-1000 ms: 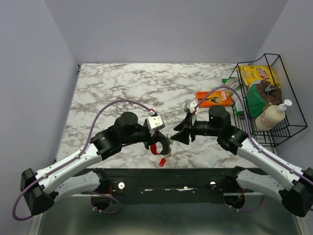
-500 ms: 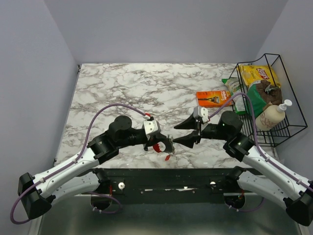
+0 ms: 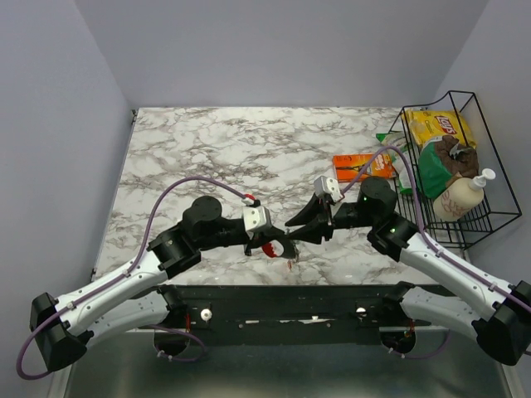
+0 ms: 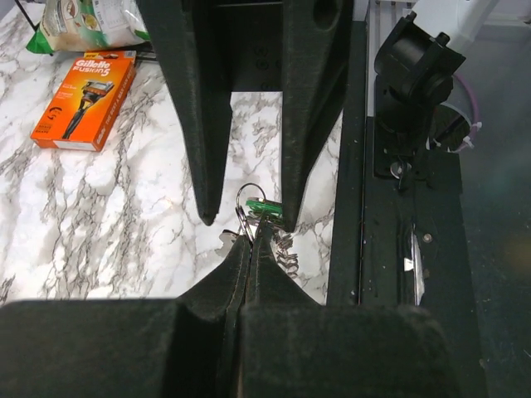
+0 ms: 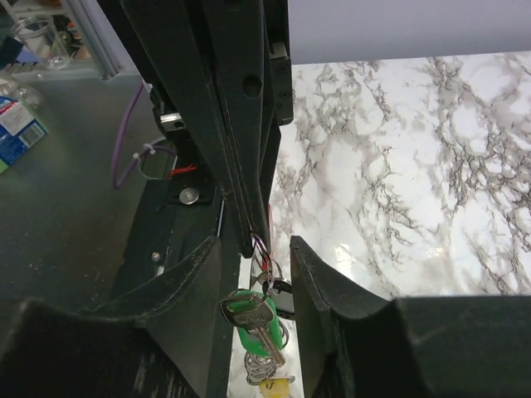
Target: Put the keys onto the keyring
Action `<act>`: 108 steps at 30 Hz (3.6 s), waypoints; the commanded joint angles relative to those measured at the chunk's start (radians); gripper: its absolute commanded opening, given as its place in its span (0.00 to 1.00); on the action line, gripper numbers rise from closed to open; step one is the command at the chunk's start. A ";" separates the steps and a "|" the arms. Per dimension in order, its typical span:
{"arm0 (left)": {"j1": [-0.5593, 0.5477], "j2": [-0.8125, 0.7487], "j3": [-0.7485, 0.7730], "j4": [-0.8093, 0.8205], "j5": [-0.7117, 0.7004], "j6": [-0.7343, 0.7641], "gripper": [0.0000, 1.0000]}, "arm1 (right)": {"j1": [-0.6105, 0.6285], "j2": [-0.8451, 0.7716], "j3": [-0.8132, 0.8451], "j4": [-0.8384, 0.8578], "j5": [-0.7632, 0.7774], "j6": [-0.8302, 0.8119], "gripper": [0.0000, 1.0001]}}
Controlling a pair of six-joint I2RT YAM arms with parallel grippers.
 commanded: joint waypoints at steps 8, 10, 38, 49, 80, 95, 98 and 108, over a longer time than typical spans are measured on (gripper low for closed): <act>-0.004 -0.069 -0.012 0.090 0.036 0.017 0.00 | 0.000 0.002 -0.006 0.018 -0.033 -0.001 0.29; -0.004 -0.069 -0.015 0.094 0.039 0.014 0.00 | 0.000 0.000 -0.006 0.020 -0.034 0.002 0.19; -0.004 0.169 0.459 -0.536 -0.070 0.047 0.57 | 0.000 0.028 0.059 -0.114 0.104 -0.024 0.00; -0.004 0.383 0.680 -0.797 -0.048 0.086 0.50 | 0.000 0.025 0.056 -0.128 0.142 -0.035 0.01; -0.004 0.427 0.623 -0.708 -0.106 0.113 0.02 | 0.000 0.002 0.050 -0.126 0.147 -0.033 0.00; -0.004 0.206 0.327 -0.262 -0.224 -0.012 0.00 | 0.000 -0.101 0.013 -0.125 0.262 -0.025 0.55; -0.004 0.131 0.215 -0.102 -0.248 -0.034 0.00 | -0.002 -0.144 0.013 -0.123 0.282 -0.021 0.62; -0.004 -0.044 -0.107 0.362 -0.174 -0.023 0.00 | -0.002 -0.133 0.022 -0.125 0.268 -0.016 0.63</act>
